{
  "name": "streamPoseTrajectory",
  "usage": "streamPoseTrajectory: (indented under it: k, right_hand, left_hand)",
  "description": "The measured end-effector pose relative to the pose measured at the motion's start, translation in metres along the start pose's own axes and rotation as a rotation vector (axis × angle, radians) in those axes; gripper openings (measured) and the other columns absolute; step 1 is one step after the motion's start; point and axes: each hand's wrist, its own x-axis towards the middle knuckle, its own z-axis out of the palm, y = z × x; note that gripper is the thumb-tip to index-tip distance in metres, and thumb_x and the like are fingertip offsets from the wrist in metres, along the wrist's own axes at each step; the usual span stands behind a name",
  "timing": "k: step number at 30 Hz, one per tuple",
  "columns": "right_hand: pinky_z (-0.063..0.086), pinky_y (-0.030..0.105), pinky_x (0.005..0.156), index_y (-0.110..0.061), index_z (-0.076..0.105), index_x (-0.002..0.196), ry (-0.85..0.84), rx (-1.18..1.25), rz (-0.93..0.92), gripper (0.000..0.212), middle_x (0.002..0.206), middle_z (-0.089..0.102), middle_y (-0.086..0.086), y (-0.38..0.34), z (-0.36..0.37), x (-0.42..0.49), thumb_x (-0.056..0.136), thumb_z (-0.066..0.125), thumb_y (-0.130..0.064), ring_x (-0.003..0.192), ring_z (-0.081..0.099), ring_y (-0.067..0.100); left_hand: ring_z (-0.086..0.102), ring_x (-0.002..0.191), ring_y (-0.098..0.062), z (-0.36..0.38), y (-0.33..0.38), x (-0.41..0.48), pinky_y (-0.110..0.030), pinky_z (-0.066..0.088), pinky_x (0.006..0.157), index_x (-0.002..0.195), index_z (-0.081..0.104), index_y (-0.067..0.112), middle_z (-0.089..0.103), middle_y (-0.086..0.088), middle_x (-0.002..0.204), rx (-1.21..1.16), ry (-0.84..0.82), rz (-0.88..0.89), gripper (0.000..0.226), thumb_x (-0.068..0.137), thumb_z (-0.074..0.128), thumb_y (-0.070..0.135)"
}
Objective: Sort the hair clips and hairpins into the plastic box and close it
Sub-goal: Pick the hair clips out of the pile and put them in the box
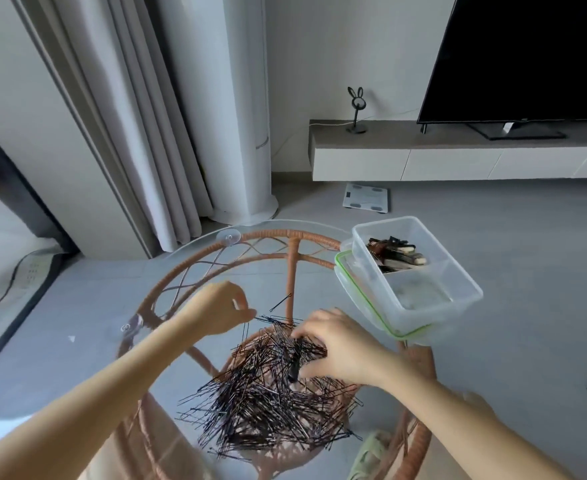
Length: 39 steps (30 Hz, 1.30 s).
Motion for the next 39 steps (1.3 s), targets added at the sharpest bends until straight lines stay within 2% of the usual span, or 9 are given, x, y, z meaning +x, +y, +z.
streamPoseTrajectory:
  k: [3, 6, 13, 18, 24, 29, 33, 36, 39]
  right_hand:
    - [0.037, 0.037, 0.099, -0.029, 0.046, 0.128, -0.03, -0.194, -0.065, 0.066, 0.125, 0.048, -0.002, -0.008, 0.016, 0.004, 0.071, 0.068, -0.052, 0.116, 0.04, 0.02]
    - [0.038, 0.038, 0.097, -0.024, 0.047, 0.125, 0.004, -0.214, -0.071, 0.06, 0.125, 0.049, 0.0, -0.016, 0.022, 0.007, 0.074, 0.066, -0.05, 0.115, 0.042, 0.022]
    - [0.046, 0.036, 0.096, -0.014, 0.046, 0.123, 0.081, -0.197, -0.163, 0.037, 0.123, 0.06, 0.009, -0.021, 0.032, 0.003, 0.088, 0.058, -0.019, 0.112, 0.056, 0.025]
    - [0.043, 0.006, 0.073, -0.017, 0.054, 0.115, 0.327, 0.192, 0.022, 0.031, 0.111, 0.068, 0.003, -0.023, 0.016, -0.004, 0.085, 0.063, -0.016, 0.08, 0.063, -0.001]
    - [0.054, 0.03, 0.076, -0.017, 0.059, 0.096, 0.354, 0.947, 0.233, 0.016, 0.091, 0.072, 0.012, -0.027, -0.005, 0.002, 0.085, 0.061, -0.005, 0.082, 0.069, 0.025]
    - [0.054, 0.025, 0.054, -0.01, 0.062, 0.083, 0.329, 1.25, 0.313, 0.01, 0.075, 0.069, 0.01, -0.027, -0.004, 0.005, 0.084, 0.06, -0.001, 0.063, 0.066, 0.02]
    - [0.056, 0.026, 0.057, -0.015, 0.066, 0.086, 0.302, 1.094, 0.364, 0.011, 0.079, 0.071, 0.009, -0.02, 0.004, 0.004, 0.09, 0.056, -0.016, 0.062, 0.068, 0.019]
    - [0.045, 0.023, 0.068, -0.022, 0.068, 0.081, 0.339, 0.782, 0.367, 0.021, 0.083, 0.069, 0.01, -0.015, 0.007, 0.001, 0.09, 0.054, -0.035, 0.074, 0.064, 0.021]
    - [0.044, 0.025, 0.08, -0.033, 0.064, 0.075, 0.306, 0.592, 0.3, 0.013, 0.096, 0.069, -0.005, -0.012, 0.005, -0.002, 0.081, 0.063, -0.044, 0.09, 0.059, 0.005]
  left_hand:
    - [0.066, 0.076, -0.015, 0.018, -0.023, -0.034, -0.028, 0.055, 0.07, 0.098, 0.062, 0.018, 0.072, -0.001, 0.094, -0.006, -0.084, -0.079, 0.03, 0.085, 0.058, 0.045]
    - [0.064, 0.072, -0.014, 0.032, -0.034, -0.054, -0.028, 0.056, 0.074, 0.11, 0.057, 0.016, 0.072, -0.002, 0.101, -0.044, -0.092, -0.1, 0.036, 0.085, 0.059, 0.042]
    - [0.067, 0.074, -0.013, 0.04, -0.021, -0.053, -0.015, 0.049, 0.062, 0.121, 0.054, 0.018, 0.071, -0.002, 0.105, -0.166, -0.044, -0.046, 0.035, 0.088, 0.059, 0.029]
    - [0.06, 0.102, -0.019, 0.039, -0.004, -0.048, -0.029, 0.048, 0.088, 0.117, 0.059, 0.021, 0.061, -0.003, 0.116, -0.116, 0.154, 0.113, 0.033, 0.085, 0.062, 0.027]
    - [0.058, 0.104, -0.015, 0.033, 0.021, -0.043, -0.028, 0.047, 0.09, 0.116, 0.062, 0.025, 0.063, 0.004, 0.114, -0.221, 0.286, 0.359, 0.038, 0.08, 0.067, 0.037]
    - [0.065, 0.081, -0.016, 0.032, 0.03, -0.041, -0.033, 0.054, 0.079, 0.106, 0.068, 0.018, 0.071, 0.0, 0.092, -0.3, 0.289, 0.342, 0.029, 0.081, 0.068, 0.033]
    - [0.068, 0.087, -0.019, 0.034, 0.031, -0.038, -0.028, 0.053, 0.084, 0.118, 0.061, 0.015, 0.073, -0.005, 0.098, -0.298, 0.235, 0.308, 0.038, 0.082, 0.068, 0.026]
    - [0.067, 0.085, -0.018, 0.033, 0.028, -0.037, -0.027, 0.053, 0.082, 0.11, 0.067, 0.014, 0.073, -0.004, 0.097, -0.262, 0.206, 0.302, 0.027, 0.085, 0.065, 0.024]
    - [0.067, 0.085, -0.016, 0.032, 0.029, -0.036, -0.021, 0.05, 0.077, 0.105, 0.07, 0.015, 0.074, -0.003, 0.097, -0.248, 0.195, 0.309, 0.022, 0.086, 0.063, 0.023]
